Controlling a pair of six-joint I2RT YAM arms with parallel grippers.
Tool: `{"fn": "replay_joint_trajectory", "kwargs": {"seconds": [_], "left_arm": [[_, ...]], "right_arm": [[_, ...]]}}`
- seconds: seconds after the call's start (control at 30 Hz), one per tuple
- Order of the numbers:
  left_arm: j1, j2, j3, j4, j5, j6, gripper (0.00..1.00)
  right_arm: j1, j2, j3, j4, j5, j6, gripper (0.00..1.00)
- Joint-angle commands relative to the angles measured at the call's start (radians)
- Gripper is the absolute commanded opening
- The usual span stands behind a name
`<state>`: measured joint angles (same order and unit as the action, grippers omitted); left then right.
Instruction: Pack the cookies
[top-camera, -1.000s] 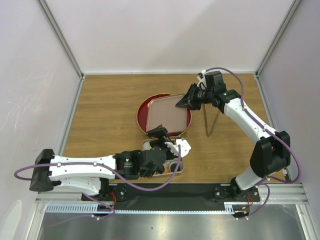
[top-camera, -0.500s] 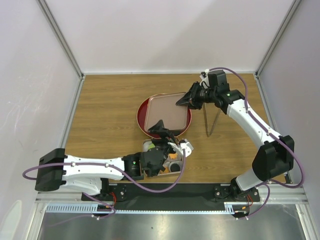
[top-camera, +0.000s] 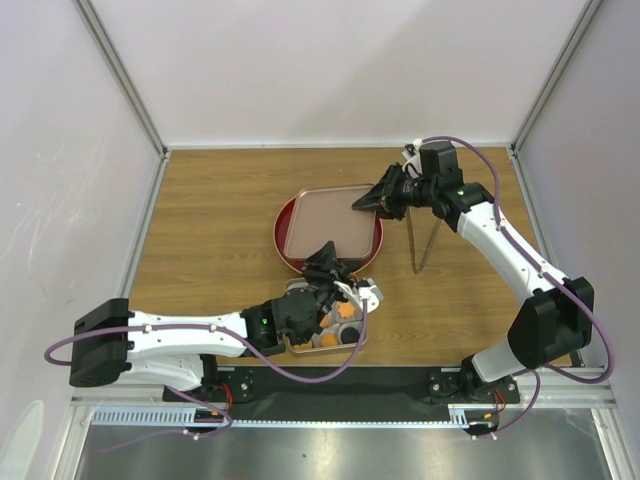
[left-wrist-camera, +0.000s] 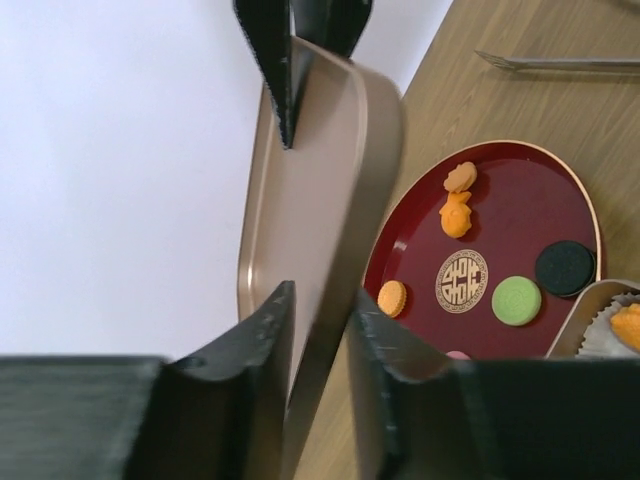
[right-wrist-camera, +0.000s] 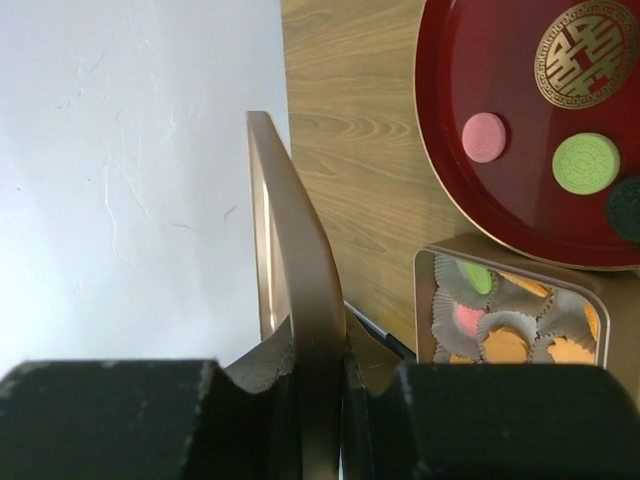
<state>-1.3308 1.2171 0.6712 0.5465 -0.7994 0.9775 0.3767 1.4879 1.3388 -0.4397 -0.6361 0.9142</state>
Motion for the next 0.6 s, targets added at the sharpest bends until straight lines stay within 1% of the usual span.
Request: {"fn": "replay_joint_trajectory", "kwargs": {"seconds": [0.0, 0.03, 0.07, 0.1, 0.13, 0.17, 0.2, 0.23, 0.3, 0.33, 0.4, 0.43, 0.47, 0.5, 0.53, 0.57], "left_arm": [[0.022, -0.041, 0.011, 0.078, 0.011, 0.026, 0.29], [0.024, -0.041, 0.016, 0.061, 0.009, 0.015, 0.24], [0.025, -0.041, 0.036, 0.046, 0.006, 0.004, 0.16], [0.027, -0.041, 0.048, 0.029, 0.002, -0.008, 0.12], [0.027, -0.037, 0.063, -0.014, -0.004, -0.038, 0.08], [0.027, -0.036, 0.092, -0.040, -0.004, -0.055, 0.01], [0.028, -0.036, 0.108, -0.069, -0.004, -0.075, 0.00], [0.028, -0.036, 0.123, -0.124, -0.004, -0.123, 0.00], [0.030, -0.037, 0.171, -0.181, 0.005, -0.173, 0.00], [0.031, -0.037, 0.188, -0.250, 0.009, -0.233, 0.00], [0.031, -0.041, 0.249, -0.342, 0.041, -0.314, 0.00], [0.031, -0.039, 0.270, -0.424, 0.048, -0.404, 0.00], [0.031, -0.044, 0.306, -0.460, 0.063, -0.454, 0.00], [0.031, -0.050, 0.321, -0.523, 0.072, -0.508, 0.00], [0.033, -0.056, 0.333, -0.539, 0.087, -0.619, 0.00], [0.036, -0.063, 0.361, -0.593, 0.109, -0.676, 0.00]], "right_arm": [[0.007, -0.048, -0.007, 0.021, -0.042, -0.012, 0.12], [0.008, -0.051, -0.007, 0.025, -0.045, -0.012, 0.19], [0.007, -0.054, -0.010, 0.030, -0.048, -0.014, 0.23], [0.008, -0.055, -0.010, 0.033, -0.047, -0.020, 0.27], [0.007, -0.063, -0.010, 0.036, -0.045, -0.024, 0.34], [0.008, -0.064, -0.013, 0.050, -0.042, -0.029, 0.38], [0.007, -0.070, -0.016, 0.056, -0.040, -0.034, 0.43], [0.005, -0.075, -0.016, 0.064, -0.039, -0.041, 0.51], [0.004, -0.086, -0.009, 0.082, -0.031, -0.058, 0.61], [0.004, -0.089, -0.003, 0.078, -0.025, -0.081, 0.69], [-0.001, -0.107, 0.017, 0.049, 0.033, -0.118, 0.76], [-0.004, -0.118, 0.040, 0.030, 0.067, -0.153, 0.81], [-0.009, -0.130, 0.043, 0.012, 0.138, -0.169, 0.83], [-0.019, -0.170, 0.046, 0.013, 0.174, -0.185, 0.85], [-0.025, -0.192, 0.045, 0.015, 0.253, -0.213, 0.89], [-0.031, -0.218, 0.043, 0.016, 0.298, -0.224, 0.90]]}}
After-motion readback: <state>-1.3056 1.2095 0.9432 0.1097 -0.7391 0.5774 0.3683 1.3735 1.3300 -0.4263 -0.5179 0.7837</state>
